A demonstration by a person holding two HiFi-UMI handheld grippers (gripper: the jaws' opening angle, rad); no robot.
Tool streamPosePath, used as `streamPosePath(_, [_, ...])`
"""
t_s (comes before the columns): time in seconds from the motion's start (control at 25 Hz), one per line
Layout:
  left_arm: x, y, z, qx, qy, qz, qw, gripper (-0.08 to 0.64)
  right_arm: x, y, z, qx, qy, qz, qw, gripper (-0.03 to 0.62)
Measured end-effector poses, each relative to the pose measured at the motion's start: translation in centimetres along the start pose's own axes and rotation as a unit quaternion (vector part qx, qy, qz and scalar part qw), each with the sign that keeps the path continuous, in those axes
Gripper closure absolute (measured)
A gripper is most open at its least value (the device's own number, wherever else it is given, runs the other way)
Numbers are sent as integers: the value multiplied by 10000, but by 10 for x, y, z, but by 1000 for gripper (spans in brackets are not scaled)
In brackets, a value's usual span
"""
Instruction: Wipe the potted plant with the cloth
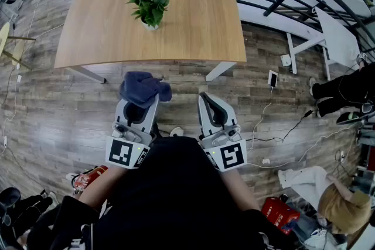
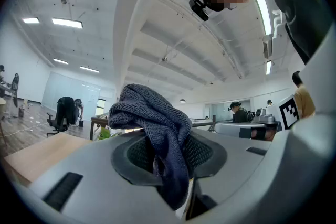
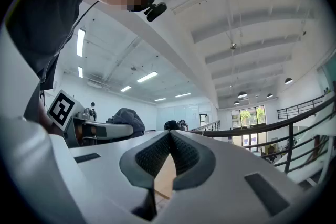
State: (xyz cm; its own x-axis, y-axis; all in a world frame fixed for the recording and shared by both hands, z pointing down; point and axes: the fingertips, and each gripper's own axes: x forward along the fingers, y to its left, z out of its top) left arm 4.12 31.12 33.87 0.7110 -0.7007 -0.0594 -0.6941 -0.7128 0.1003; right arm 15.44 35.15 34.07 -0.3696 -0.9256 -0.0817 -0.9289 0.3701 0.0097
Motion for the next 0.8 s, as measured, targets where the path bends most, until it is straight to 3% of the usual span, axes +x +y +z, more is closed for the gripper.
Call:
streamPosePath(0.28, [-10,10,-8,0,-3,115,9999,420,5,15,2,-30,-162,188,9997,575])
streamPosePath(0.4, [-21,26,-17,-95,94,378,9992,420,3,24,-1,207,-237,386,9988,574])
streamPosePath(0.64, [-43,55,-34,-145,307,889,9955,419,5,21,-27,487,75,323,9983,574])
streamPosePath(0.8, [-43,68,-51,-318,578,1012,9927,419,13,16,-33,615,140,313,9975,574])
